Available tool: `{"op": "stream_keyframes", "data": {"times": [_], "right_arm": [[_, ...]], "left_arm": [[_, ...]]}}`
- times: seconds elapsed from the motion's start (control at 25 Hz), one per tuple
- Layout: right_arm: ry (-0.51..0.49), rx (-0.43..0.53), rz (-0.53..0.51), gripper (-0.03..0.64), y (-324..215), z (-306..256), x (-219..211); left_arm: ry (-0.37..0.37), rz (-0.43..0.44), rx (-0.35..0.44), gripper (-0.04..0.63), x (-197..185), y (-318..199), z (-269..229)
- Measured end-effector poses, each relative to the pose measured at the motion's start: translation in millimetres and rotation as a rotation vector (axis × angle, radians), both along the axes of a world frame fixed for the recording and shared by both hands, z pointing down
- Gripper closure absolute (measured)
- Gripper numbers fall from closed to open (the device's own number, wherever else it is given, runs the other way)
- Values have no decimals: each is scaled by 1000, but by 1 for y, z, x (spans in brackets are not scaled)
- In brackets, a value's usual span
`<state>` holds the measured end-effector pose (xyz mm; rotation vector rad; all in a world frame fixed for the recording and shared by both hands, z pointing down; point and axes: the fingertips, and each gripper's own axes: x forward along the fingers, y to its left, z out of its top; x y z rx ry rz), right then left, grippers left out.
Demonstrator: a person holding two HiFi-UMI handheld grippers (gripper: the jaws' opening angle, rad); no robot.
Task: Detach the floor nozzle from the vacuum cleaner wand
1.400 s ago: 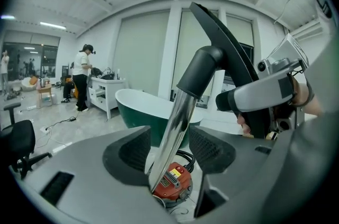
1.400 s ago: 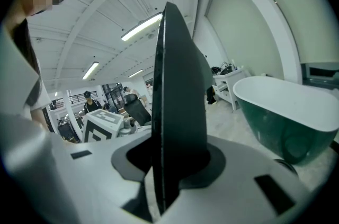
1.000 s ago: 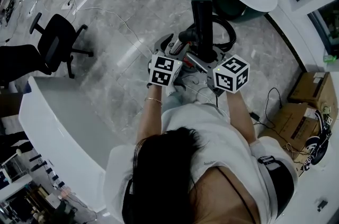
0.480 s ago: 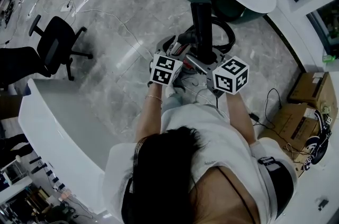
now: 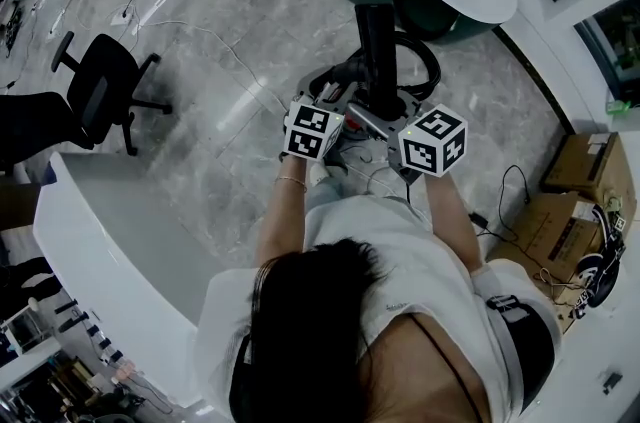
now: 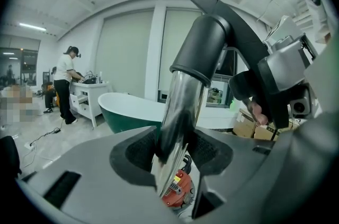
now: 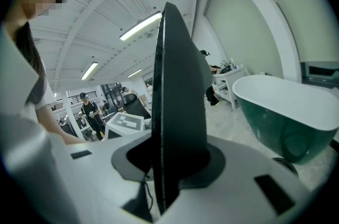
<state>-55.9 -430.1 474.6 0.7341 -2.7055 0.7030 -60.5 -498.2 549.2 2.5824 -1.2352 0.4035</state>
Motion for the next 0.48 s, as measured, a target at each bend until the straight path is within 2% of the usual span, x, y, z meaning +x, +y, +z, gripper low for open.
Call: {"op": "stream_keyframes", "data": {"times": [0.48], "right_arm": [[-4,-35,4,502,1,0,0]], "left_arm": [[-11,-4,8,430,0,0,0]]}}
